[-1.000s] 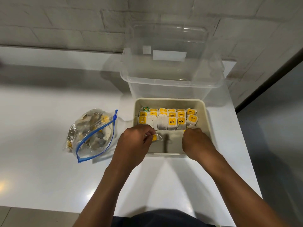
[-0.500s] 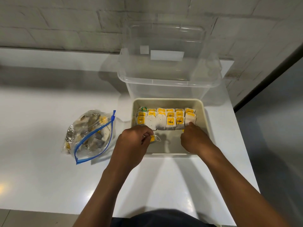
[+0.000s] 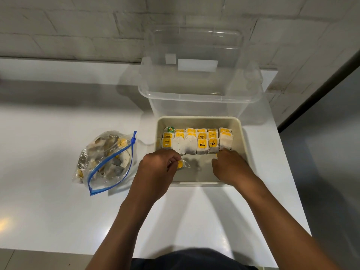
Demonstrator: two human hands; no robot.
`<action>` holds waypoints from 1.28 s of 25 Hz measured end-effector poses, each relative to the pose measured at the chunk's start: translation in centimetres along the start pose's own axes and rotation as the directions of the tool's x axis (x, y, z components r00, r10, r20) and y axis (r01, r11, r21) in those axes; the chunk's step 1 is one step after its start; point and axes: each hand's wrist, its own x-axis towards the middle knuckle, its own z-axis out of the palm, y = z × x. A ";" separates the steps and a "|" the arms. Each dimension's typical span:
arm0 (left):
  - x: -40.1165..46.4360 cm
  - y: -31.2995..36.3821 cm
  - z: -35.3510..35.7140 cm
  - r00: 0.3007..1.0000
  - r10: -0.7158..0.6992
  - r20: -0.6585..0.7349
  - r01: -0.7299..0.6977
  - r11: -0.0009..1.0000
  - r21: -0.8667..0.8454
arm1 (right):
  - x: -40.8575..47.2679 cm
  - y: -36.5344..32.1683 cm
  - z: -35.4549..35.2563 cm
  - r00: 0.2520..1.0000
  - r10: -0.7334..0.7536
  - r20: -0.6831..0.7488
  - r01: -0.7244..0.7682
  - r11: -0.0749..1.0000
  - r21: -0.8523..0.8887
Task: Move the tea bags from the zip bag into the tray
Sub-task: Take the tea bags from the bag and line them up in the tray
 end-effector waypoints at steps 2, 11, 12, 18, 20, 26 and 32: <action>0.0 0.1 -0.1 1.000 -0.003 -0.002 0.003 1.000 -0.002 | 0.0 0.0 0.0 1.000 0.013 0.015 -0.013 1.000 0.017; 0.1 0.2 -2.0 1.000 -0.001 -0.023 0.002 0.999 0.050 | -4.1 -4.0 -2.3 0.937 -0.312 -0.158 0.347 0.886 0.308; 0.1 0.1 -2.1 1.000 -0.005 -0.025 0.006 0.999 0.040 | -4.1 -4.6 -1.8 0.922 -0.348 -0.166 0.385 0.863 0.326; -0.5 0.0 -2.8 1.000 0.028 -0.007 -0.028 1.000 0.012 | -2.4 -5.8 -0.7 0.877 -0.364 -0.312 0.468 0.792 0.391; -0.5 -0.1 -2.7 1.000 0.019 0.001 -0.019 0.999 -0.037 | -1.9 -5.7 -1.3 0.868 -0.409 -0.283 0.494 0.776 0.393; -1.1 0.1 -3.7 0.988 -0.076 -0.132 0.072 0.997 -0.036 | 1.2 -5.9 -1.1 0.910 -0.378 -0.168 0.409 0.761 0.503; -3.2 -1.8 -4.8 0.965 -0.184 -0.185 0.179 0.983 -0.042 | 4.3 -7.5 1.4 0.936 -0.352 -0.013 0.293 0.757 0.584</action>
